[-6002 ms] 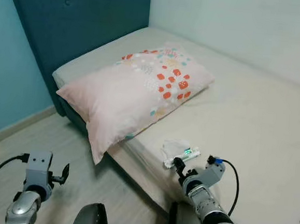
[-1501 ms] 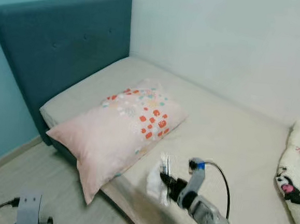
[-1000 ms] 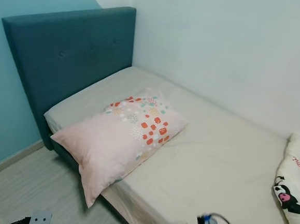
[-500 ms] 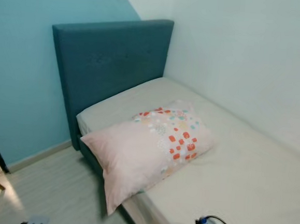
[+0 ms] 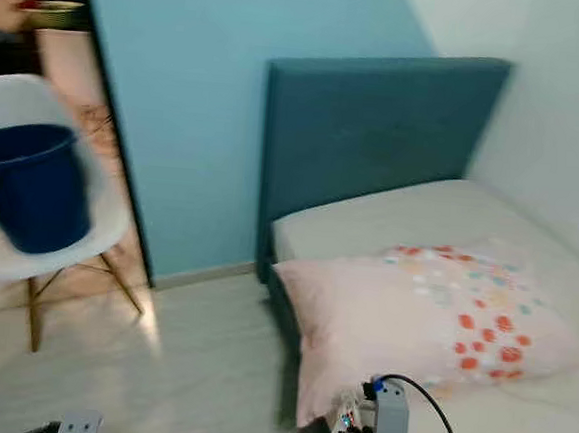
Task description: Clean up the room
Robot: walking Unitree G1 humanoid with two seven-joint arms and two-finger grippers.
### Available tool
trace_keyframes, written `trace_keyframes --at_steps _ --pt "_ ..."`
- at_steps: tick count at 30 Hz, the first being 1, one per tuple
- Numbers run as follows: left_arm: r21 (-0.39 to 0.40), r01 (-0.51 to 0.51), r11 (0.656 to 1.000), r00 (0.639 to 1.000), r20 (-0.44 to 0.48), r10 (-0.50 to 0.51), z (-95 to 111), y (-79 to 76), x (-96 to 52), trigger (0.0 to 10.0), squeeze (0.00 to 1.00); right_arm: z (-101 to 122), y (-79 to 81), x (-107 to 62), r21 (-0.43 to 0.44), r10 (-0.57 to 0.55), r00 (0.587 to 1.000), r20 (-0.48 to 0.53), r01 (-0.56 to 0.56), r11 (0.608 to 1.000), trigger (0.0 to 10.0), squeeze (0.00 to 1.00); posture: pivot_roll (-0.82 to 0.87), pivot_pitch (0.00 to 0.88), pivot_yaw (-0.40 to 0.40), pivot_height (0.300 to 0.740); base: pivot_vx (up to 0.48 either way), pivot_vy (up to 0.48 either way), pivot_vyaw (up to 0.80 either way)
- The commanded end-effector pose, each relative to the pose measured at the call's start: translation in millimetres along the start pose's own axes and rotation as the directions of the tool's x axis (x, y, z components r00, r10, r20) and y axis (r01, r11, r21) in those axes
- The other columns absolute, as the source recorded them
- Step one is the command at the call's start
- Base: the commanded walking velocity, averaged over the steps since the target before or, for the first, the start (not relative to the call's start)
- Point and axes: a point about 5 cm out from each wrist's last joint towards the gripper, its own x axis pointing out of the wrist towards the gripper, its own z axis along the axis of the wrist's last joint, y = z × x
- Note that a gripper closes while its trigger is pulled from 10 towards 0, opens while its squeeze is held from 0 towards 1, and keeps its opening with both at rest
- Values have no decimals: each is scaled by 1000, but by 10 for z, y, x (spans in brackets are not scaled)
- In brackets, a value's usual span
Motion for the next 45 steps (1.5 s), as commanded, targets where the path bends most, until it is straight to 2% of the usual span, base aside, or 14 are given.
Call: trace_keyframes --at_steps 1,5,11,22,24,28,31,33,34,36,39,40,43,45 --pt "-25 -4 1000 1000 12 4 19 10 2 10000 0 168 99 40 -30 46 997 56 -44 999 10000 0 30 0 -81 725 0 0 800" --pt "-36 -10 999 1000 21 10 43 18 6 10000 0 247 153 57 -42 75 994 81 -72 997 10000 0 30 0 -81 725 0 0 800" --pt "-57 -4 998 984 177 14 521 0 63 10000 0 655 449 112 -175 206 961 184 -174 969 10000 0 40 0 -77 725 0 0 800" --pt "-80 47 996 946 325 -19 940 -74 60 10000 0 898 699 110 -241 328 909 258 -268 933 10000 0 43 0 -78 725 128 0 655" --pt "-87 77 993 914 404 -35 1138 -107 36 10000 0 1020 828 94 -294 394 873 287 -311 904 10000 0 45 0 -78 725 452 0 0" --pt "-82 104 991 873 485 -52 1343 -134 -1 10000 0 1179 927 70 -344 433 843 319 -323 882 10000 0 46 0 -77 725 478 0 0" --pt "-79 111 991 865 499 -57 1380 -140 -9 10000 0 1211 938 64 -360 436 839 325 -316 878 10000 0 46 0 -77 725 480 0 0" --pt "-69 171 983 822 560 -104 1541 -216 -52 10000 0 1314 965 48 -393 430 833 348 -286 874 10000 0 49 0 -77 725 480 0 0" --pt "-69 171 983 822 560 -104 1541 -216 -52 10000 0 1314 965 48 -393 430 833 348 -286 874 10000 0 49 0 -77 725 480 0 0" --pt "-38 249 968 764 622 -172 1700 -341 -114 10000 0 1383 974 38 -404 412 832 372 -255 878 10000 0 50 0 -77 725 480 0 0" --pt "-17 291 956 729 651 -211 1776 -417 -152 10000 0 1393 968 38 -411 399 835 378 -235 881 10000 0 48 0 -78 725 480 0 0" --pt "6 351 936 678 688 -259 1872 -517 -208 10000 0 1390 957 38 -413 389 838 382 -222 883 10000 0 48 0 -78 725 480 0 0" --pt "12 383 924 648 710 -277 1932 -562 -245 10000 0 1377 956 36 -418 395 835 383 -225 880 10000 0 45 0 -81 725 480 0 0" --pt "12 383 924 648 710 -277 1932 -562 -245 10000 0 1377 956 36 -418 395 835 383 -225 880 10000 0 45 0 -81 725 480 0 0"
